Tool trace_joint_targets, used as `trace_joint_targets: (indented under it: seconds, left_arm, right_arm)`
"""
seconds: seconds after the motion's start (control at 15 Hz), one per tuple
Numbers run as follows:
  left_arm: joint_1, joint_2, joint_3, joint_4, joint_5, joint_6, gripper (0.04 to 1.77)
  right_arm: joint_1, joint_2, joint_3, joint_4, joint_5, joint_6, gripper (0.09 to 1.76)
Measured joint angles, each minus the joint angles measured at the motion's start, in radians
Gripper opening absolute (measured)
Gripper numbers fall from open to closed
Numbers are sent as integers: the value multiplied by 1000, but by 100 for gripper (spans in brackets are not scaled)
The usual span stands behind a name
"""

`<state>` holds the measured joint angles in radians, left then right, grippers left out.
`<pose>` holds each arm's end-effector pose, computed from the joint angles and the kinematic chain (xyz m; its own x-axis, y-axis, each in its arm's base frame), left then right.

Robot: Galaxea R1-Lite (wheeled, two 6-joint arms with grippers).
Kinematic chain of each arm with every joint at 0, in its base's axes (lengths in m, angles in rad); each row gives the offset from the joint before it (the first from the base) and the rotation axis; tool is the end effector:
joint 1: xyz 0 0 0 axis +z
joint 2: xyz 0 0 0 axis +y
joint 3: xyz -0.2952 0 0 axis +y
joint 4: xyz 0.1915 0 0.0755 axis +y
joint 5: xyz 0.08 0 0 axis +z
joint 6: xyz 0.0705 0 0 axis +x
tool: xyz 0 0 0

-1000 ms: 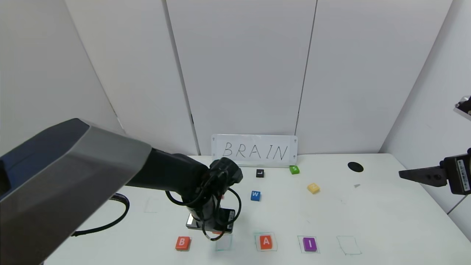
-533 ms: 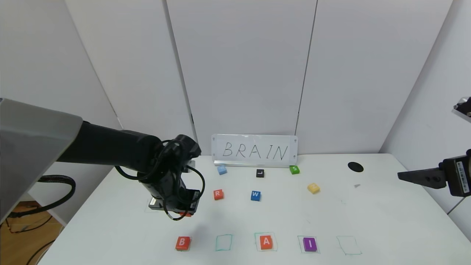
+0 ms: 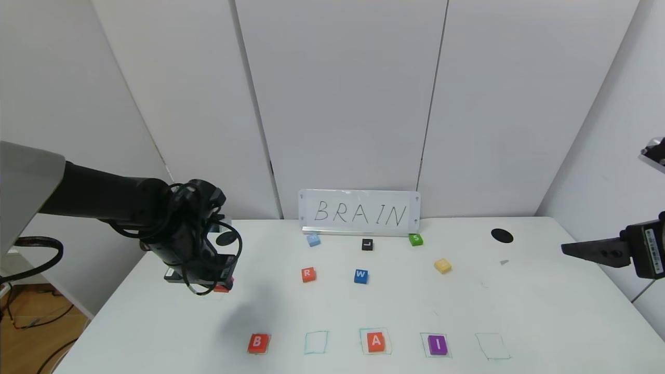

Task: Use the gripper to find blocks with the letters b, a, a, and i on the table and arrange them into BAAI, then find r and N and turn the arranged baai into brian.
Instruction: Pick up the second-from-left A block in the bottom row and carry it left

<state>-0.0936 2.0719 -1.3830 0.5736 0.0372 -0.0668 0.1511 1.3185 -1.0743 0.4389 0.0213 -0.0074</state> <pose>0.3819 -0.0332 0.0521 0.3054 0.0087 -0.9522 0.0187 0.9997 0.0151 0.2441 0.0387 0.2178 0.7634 0.1378 -0.6311 -0.1714 0.9852 0.0077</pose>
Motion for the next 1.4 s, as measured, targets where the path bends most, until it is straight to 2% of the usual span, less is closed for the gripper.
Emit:
trace_joint_targets:
  seconds: [0.27,0.53,1.4]
  left_arm:
    - [77,58,-37,9,-1,47,50]
    - [112,125,-70,7,-1,54,50]
    - [126,226,-149,12,1,66,50]
  right_arm:
    - [15,-1,8,-1,-3,0,171]
    - [19,-2,11,-2,-3,0,171]
    - [26,-2,14,-3,-8,0,171]
